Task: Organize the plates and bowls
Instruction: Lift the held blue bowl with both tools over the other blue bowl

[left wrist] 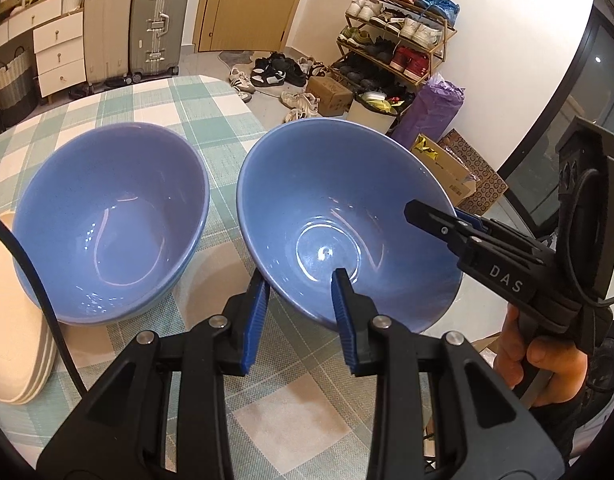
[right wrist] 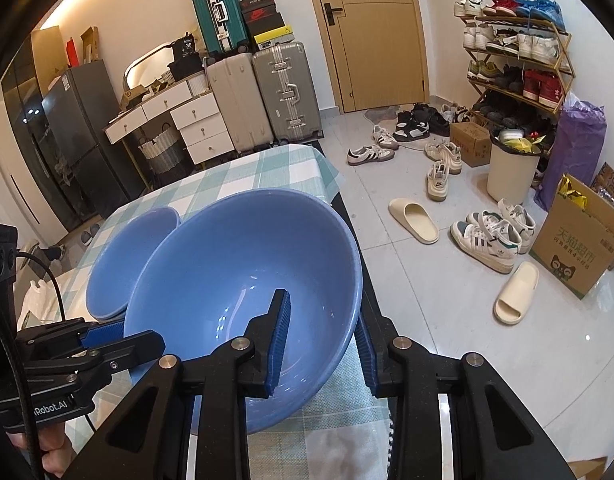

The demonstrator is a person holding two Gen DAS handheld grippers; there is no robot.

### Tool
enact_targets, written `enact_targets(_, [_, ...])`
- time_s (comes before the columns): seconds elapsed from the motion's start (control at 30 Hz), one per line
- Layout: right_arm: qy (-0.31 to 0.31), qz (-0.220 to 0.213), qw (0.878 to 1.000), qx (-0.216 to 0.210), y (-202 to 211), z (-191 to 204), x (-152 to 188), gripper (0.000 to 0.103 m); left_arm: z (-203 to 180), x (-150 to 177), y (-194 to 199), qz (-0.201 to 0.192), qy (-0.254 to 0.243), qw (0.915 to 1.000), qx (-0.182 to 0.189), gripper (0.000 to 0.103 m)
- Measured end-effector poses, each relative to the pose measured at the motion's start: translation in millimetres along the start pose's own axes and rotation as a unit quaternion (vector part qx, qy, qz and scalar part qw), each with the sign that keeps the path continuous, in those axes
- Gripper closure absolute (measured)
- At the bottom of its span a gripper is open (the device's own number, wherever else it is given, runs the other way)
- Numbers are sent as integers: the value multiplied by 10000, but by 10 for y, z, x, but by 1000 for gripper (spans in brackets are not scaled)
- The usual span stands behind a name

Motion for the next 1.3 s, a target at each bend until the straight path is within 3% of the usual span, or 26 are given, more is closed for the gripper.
enact_targets(0.73, [307,-471,9983,135,535,400,-295,70,55,-128,834,-483,-137,9987,125,74])
enact_targets(1.3, [564,-638,9964,-27,600,962,-490,70,372,-253,1538,-810,-15,9967,-72,74])
Point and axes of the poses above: each gripper's, at about its wrist camera, not at the fingertips, and y roughly against the way its jaws point, z to its left, x to its underside, the point moved 5 cm from there along -y, roughly the way its jaws point, and after that the axes turned 3 degrees about -z, right-handed, at the moved point
